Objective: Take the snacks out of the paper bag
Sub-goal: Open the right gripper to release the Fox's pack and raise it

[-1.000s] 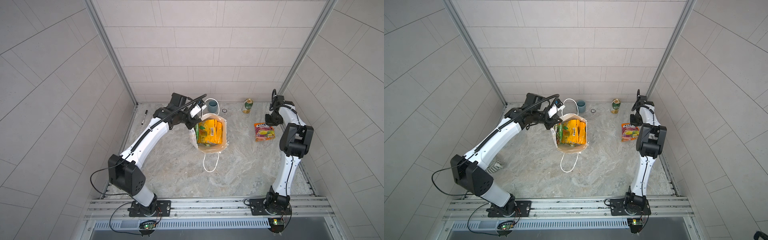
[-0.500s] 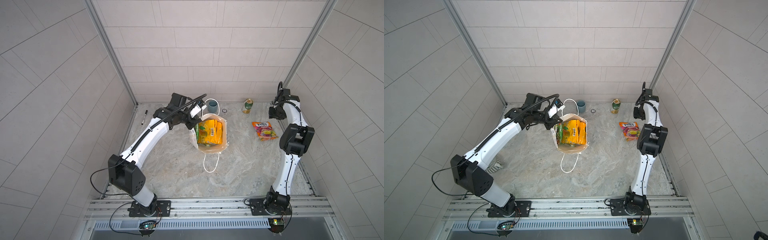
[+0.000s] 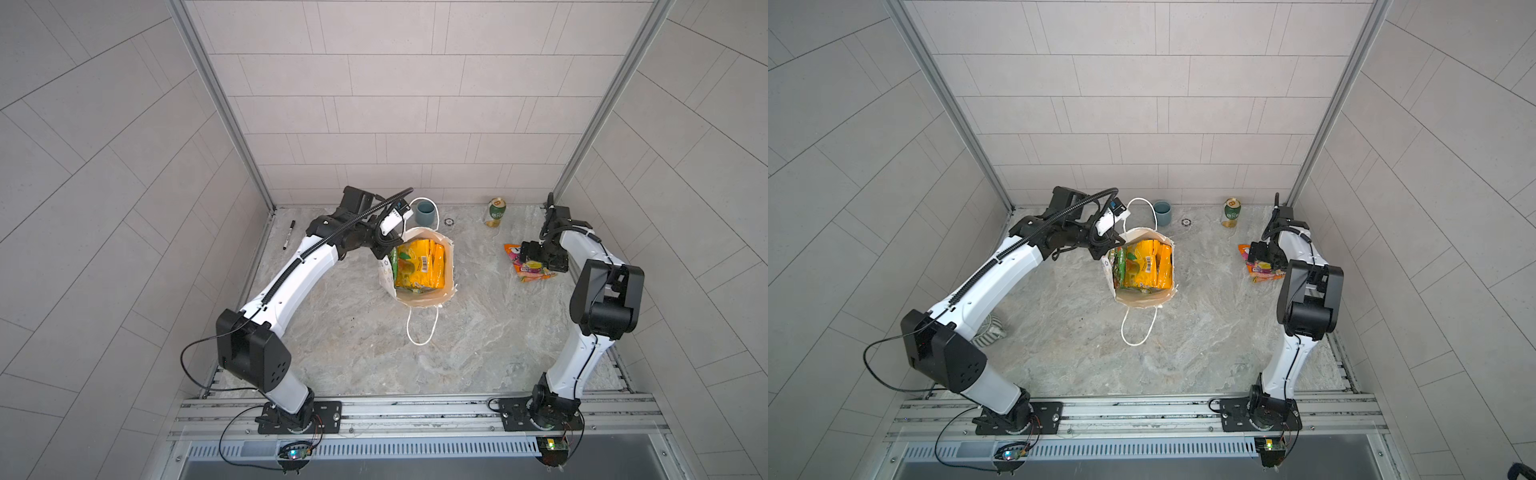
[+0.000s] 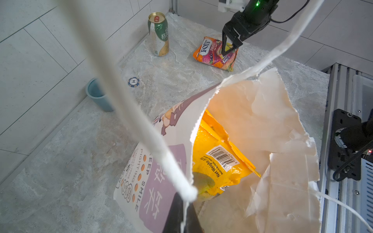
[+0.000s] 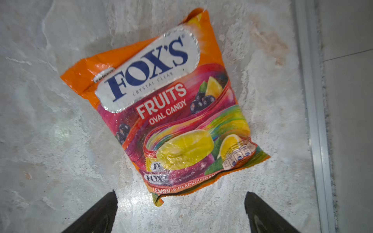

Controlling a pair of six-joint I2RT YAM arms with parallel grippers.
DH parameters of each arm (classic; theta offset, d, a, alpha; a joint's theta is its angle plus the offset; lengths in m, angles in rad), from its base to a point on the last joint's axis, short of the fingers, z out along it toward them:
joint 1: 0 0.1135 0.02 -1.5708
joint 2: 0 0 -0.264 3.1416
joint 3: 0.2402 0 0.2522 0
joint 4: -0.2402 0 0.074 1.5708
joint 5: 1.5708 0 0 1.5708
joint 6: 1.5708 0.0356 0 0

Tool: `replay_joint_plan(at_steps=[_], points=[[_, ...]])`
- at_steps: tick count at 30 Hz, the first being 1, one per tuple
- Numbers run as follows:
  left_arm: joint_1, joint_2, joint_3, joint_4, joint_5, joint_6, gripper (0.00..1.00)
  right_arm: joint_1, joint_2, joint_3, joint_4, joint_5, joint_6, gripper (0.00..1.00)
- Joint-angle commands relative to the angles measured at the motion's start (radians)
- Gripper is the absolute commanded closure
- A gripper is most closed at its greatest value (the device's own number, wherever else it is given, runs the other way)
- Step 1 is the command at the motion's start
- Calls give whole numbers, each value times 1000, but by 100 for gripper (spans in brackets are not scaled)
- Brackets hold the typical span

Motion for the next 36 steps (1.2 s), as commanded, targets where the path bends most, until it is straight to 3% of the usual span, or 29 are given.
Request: replay_joint_plan(at_steps=[1,3,21,31,36], points=[[-11,-8,37,69,86,-14,100,14,10,-5,50,54,8,1],[-11,-9,36,69,87,-13,100,34,39,14,44,102,4,1],[-12,-7,35,67,86,-10,100,34,191,103,61,45,125,20],[-19,-5,34,67,76,-4,100,33,213,166,41,57,152,21],[-23,-6,33,67,71,0,100,33,151,213,-33,47,150,14]])
